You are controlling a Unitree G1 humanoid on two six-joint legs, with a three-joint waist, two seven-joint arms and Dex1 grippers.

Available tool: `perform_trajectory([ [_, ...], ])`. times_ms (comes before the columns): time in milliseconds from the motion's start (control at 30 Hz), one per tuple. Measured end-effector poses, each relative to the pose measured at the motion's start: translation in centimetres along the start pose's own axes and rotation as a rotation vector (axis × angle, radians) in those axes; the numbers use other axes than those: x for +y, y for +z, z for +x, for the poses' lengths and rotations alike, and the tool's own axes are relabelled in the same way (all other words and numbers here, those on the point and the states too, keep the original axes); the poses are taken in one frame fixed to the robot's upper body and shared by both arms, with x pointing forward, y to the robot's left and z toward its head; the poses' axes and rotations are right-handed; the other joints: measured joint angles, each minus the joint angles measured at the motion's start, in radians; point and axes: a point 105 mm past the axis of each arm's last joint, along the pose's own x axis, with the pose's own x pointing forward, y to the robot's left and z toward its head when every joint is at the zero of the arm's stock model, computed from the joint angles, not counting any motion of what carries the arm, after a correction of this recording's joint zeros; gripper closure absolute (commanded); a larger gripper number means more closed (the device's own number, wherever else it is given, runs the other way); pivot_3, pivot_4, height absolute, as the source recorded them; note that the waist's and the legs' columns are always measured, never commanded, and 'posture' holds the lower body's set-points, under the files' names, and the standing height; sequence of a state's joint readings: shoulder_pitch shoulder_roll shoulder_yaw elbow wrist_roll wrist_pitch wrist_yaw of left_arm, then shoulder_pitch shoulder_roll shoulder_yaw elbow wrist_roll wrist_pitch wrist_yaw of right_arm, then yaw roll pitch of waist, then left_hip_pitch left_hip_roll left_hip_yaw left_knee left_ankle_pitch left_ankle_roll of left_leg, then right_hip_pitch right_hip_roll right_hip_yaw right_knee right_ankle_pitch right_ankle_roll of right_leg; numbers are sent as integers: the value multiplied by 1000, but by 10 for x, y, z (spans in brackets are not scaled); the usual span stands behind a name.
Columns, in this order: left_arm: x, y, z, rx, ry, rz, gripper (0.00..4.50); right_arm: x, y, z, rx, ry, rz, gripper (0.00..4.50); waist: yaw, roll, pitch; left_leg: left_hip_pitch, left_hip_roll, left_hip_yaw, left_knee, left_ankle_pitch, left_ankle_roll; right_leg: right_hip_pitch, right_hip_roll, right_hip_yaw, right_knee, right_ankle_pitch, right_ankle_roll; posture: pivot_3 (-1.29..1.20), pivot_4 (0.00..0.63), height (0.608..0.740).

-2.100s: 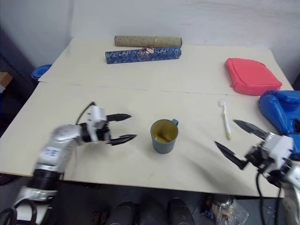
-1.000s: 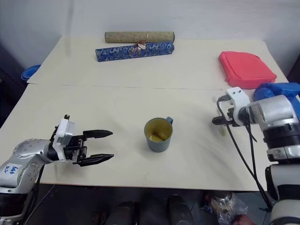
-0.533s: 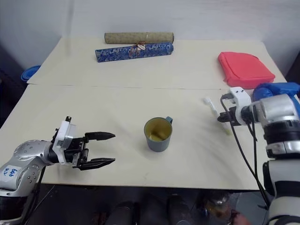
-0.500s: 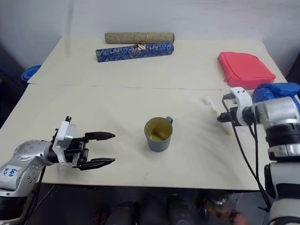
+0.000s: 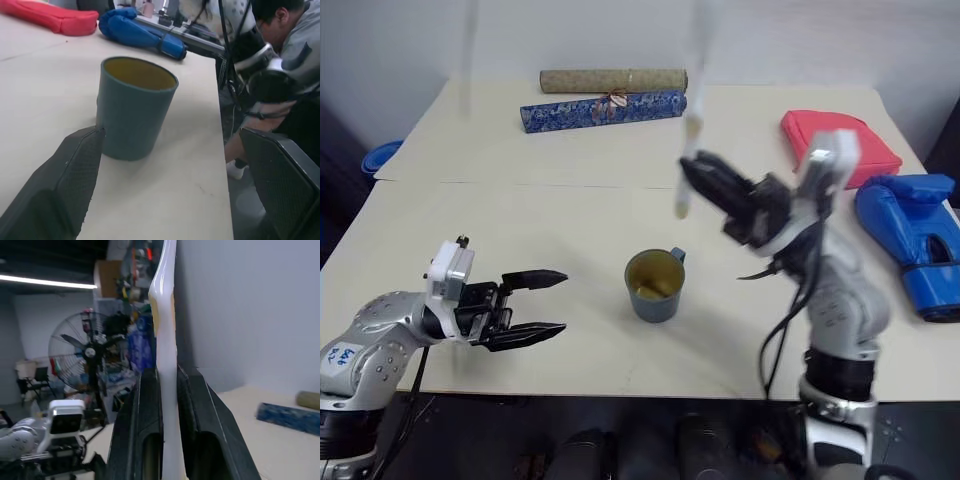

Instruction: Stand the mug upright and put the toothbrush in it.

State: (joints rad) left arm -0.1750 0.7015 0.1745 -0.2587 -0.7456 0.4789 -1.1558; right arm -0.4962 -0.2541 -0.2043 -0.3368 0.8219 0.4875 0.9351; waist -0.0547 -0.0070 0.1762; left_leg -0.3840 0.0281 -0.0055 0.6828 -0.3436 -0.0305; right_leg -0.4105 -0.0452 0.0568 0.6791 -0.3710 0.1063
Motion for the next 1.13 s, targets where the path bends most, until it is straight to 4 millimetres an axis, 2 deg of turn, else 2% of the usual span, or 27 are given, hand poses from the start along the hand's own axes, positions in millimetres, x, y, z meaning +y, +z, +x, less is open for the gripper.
perform_trajectory([
  [33, 0, 0, 1, 1, -2, 2, 0, 8, -15, -2, 23, 22, -1, 4416, 3, 0, 0, 0, -1, -1, 0, 0, 0, 0, -1, 0, -1, 0, 0, 0, 150, 740],
  [100, 1, -2, 1, 5, 0, -1, 0, 11, -35, -11, 61, 20, -2, 4416, 3, 0, 0, -1, -3, -1, 0, 0, 1, 0, -3, 0, -1, 0, 0, 0, 150, 740],
  [333, 4, -2, 0, 7, 11, -7, 0, -4, -59, -34, 111, -43, -118, 4416, -3, 0, 0, -1, -2, -1, 1, 0, 0, 0, -1, 0, -1, 0, 0, 0, 150, 740],
  [500, 7, -2, -2, 3, 22, -11, 0, -7, -69, -45, 139, -31, -121, 2745, -4, 0, 0, -1, -2, 0, 1, 0, 0, 0, -1, 0, -1, 0, 0, 0, 150, 740],
  [667, 8, -1, -3, 7, 30, 4, 0, -7, -67, -51, 143, -33, -164, 1129, -2, 0, 0, -1, -2, -1, 1, 0, 0, 0, -1, 0, -1, 0, 0, 0, 150, 740],
  [767, 12, 0, -11, 44, 71, 55, 0, -15, -56, -67, 210, -64, -225, 98, -1, 0, 0, -1, -2, 0, 1, 0, 0, 0, -2, 0, -1, 0, 0, 0, 150, 740],
  [867, 20, -5, -30, 104, 164, 113, 0, -23, -39, -93, 315, -90, -294, 44, 1, 0, 0, -1, -2, 0, 1, 0, 0, 1, -2, 0, -3, 0, 0, 0, 150, 740],
  [1033, 24, -30, -68, 287, 322, 198, 0, -27, -20, -164, 663, -8, -309, 44, 3, -1, 0, 0, -2, 2, 0, -1, 2, 2, -1, 1, -8, 0, 0, 0, 150, 740],
  [1133, 20, -35, -77, 309, 343, 222, 0, -26, -18, -184, 772, 37, -305, 44, -1, -1, 0, 3, -1, 3, 0, -1, 2, 3, -1, 2, -7, 0, 0, 0, 150, 740],
])
